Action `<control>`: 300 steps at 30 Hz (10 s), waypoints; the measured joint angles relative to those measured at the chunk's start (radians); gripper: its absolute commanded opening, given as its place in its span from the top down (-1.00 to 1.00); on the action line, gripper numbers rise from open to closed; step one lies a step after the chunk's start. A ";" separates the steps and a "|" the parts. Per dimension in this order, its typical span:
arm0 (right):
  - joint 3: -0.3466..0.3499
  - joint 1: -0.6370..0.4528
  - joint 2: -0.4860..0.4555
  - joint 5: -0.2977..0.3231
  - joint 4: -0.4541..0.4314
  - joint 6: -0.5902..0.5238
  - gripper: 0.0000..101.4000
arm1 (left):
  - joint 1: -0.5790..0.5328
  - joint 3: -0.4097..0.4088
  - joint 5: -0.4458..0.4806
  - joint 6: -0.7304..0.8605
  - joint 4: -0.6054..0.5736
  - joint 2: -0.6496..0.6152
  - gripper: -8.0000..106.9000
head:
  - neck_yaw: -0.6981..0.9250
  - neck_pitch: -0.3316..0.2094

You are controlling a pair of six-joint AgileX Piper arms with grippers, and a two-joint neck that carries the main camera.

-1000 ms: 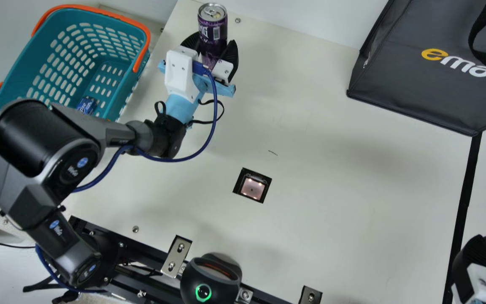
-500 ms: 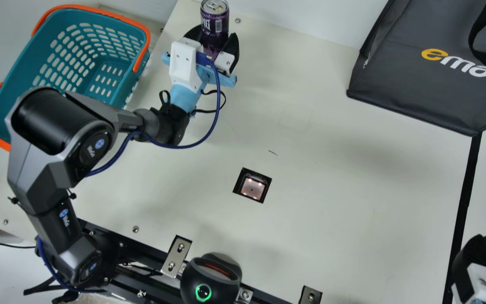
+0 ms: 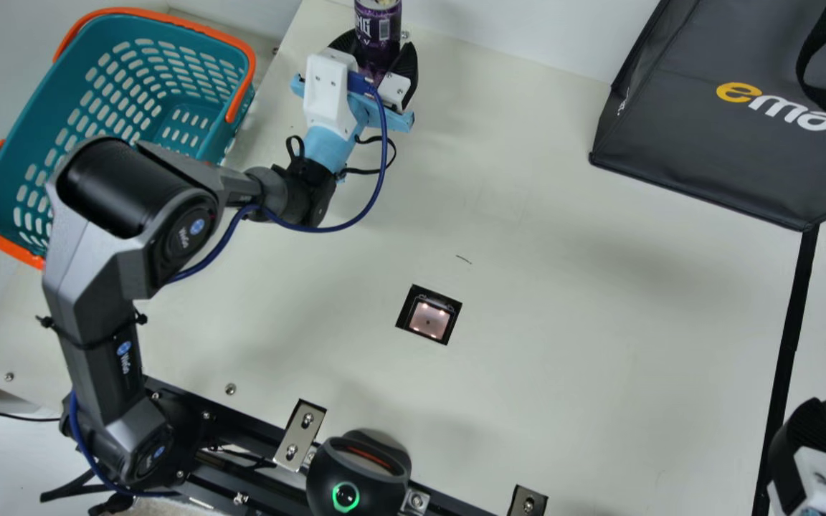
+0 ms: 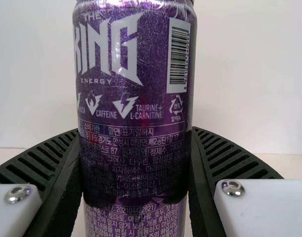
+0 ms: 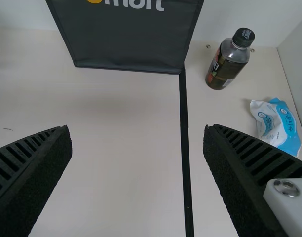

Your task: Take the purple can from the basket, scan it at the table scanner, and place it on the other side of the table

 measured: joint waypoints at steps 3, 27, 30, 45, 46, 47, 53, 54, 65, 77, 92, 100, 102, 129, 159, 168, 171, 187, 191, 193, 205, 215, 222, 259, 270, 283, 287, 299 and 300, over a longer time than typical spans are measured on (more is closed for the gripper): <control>0.000 0.000 0.000 0.000 0.000 0.000 -0.87 | -0.004 -0.002 -0.021 -0.011 -0.002 0.013 1.00 | -0.002 0.002; 0.000 0.000 0.000 0.000 0.000 0.000 -0.87 | -0.008 0.037 -0.053 -0.029 0.001 -0.011 -0.38 | -0.002 0.000; 0.000 0.000 0.000 0.000 0.000 0.000 -0.87 | -0.006 0.045 -0.053 -0.028 0.003 -0.020 -0.56 | 0.000 0.000; 0.000 0.000 0.000 0.000 0.000 0.000 -0.87 | -0.006 0.071 -0.056 -0.021 0.009 -0.048 -0.71 | -0.002 0.000; 0.000 0.000 0.000 0.000 0.000 0.000 -0.87 | -0.006 0.073 -0.056 -0.021 0.009 -0.048 -0.71 | -0.002 0.000; 0.000 0.000 0.000 0.000 0.000 0.000 -0.87 | -0.005 0.075 -0.056 -0.021 0.011 -0.050 -0.71 | -0.002 0.002; 0.000 0.000 0.000 0.000 0.000 0.000 -0.87 | -0.005 0.087 -0.056 -0.018 0.012 -0.057 -0.71 | -0.002 0.000; 0.000 0.000 0.000 0.000 0.000 0.000 -0.87 | -0.005 0.091 -0.056 -0.018 0.013 -0.063 -0.71 | 0.000 0.000; 0.000 0.000 0.000 -0.001 0.000 0.000 -0.87 | 0.001 0.158 -0.033 -0.010 0.027 -0.157 -0.71 | 0.000 0.000; 0.000 0.000 0.000 -0.001 0.000 0.000 -0.87 | 0.001 0.228 0.009 -0.029 0.064 -0.341 -0.71 | -0.002 0.000; 0.000 0.000 0.000 -0.001 0.000 0.000 -0.87 | -0.020 0.255 0.238 0.114 0.039 -0.605 -0.71 | -0.002 0.000; 0.000 0.000 0.000 -0.001 0.000 0.000 -0.87 | -0.010 0.211 0.493 0.182 -0.032 -0.757 -0.71 | 0.000 0.000; 0.000 0.000 0.000 -0.001 0.000 0.000 -0.87 | -0.003 0.203 0.560 0.192 -0.048 -0.794 -0.71 | 0.000 0.000; 0.000 0.000 0.000 -0.001 0.000 0.000 -0.87 | 0.152 0.167 1.326 0.155 -0.073 -1.173 -0.71 | 0.000 0.000; 0.000 0.000 0.000 -0.003 0.000 0.000 -0.87 | 0.124 0.127 1.737 -0.043 0.154 -1.524 -0.71 | 0.000 0.000; 0.000 0.000 0.000 -0.003 0.000 0.000 -0.87 | 0.124 0.127 1.737 -0.043 0.154 -1.524 -0.71 | -0.003 0.000; 0.000 0.000 0.000 -0.003 0.000 0.000 -0.87 | 0.124 0.127 1.737 -0.043 0.154 -1.524 -0.71 | -0.052 0.002; 0.000 0.000 0.000 -0.003 0.000 0.000 -0.87 | 0.124 0.127 1.737 -0.043 0.154 -1.524 -0.71 | -0.347 0.002; 0.000 0.000 0.000 -0.003 0.000 0.000 -0.87 | 0.124 0.127 1.737 -0.043 0.154 -1.524 -0.71 | -0.348 0.002; 0.000 0.000 0.000 -0.003 0.000 0.000 -0.87 | 0.124 0.127 1.737 -0.043 0.154 -1.524 -0.71 | -0.347 0.002; 0.000 0.000 0.000 -0.002 0.000 0.000 -0.87 | 0.118 0.077 1.709 -0.037 0.166 -1.432 -0.71 | -0.347 0.002; 0.000 0.000 0.000 -0.002 0.000 0.000 -0.87 | 0.083 -0.032 1.687 -0.030 0.154 -1.257 -0.71 | -0.348 0.002; 0.000 0.000 0.000 -0.002 0.000 0.000 -0.87 | 0.093 -0.131 1.711 0.058 0.065 -1.120 -0.71 | -0.348 0.000; 0.000 0.000 0.000 -0.004 0.000 0.000 -0.87 | 0.178 -0.537 1.831 0.336 -0.195 -0.528 -0.71 | -0.348 0.002; 0.000 0.000 0.000 -0.004 0.000 0.000 -0.87 | 0.152 -0.600 1.839 0.243 -0.187 -0.458 -0.71 | -0.348 0.002; 0.000 0.000 0.000 -0.004 0.000 0.000 -0.87 | 0.107 -0.639 1.833 0.143 -0.083 -0.394 -0.71 | -0.348 0.002; 0.000 0.000 0.000 -0.004 0.000 0.000 -0.87 | 0.088 -0.653 1.833 0.100 -0.027 -0.370 -0.71 | -0.348 0.000; 0.000 0.000 0.000 -0.004 0.000 0.000 -0.87 | 0.050 -0.713 1.875 -0.002 0.109 -0.294 -0.71 | -0.348 0.000; 0.000 0.000 0.000 -0.004 0.000 0.000 -0.87 | 0.048 -0.720 1.881 -0.011 0.119 -0.286 -0.71 | -0.348 0.002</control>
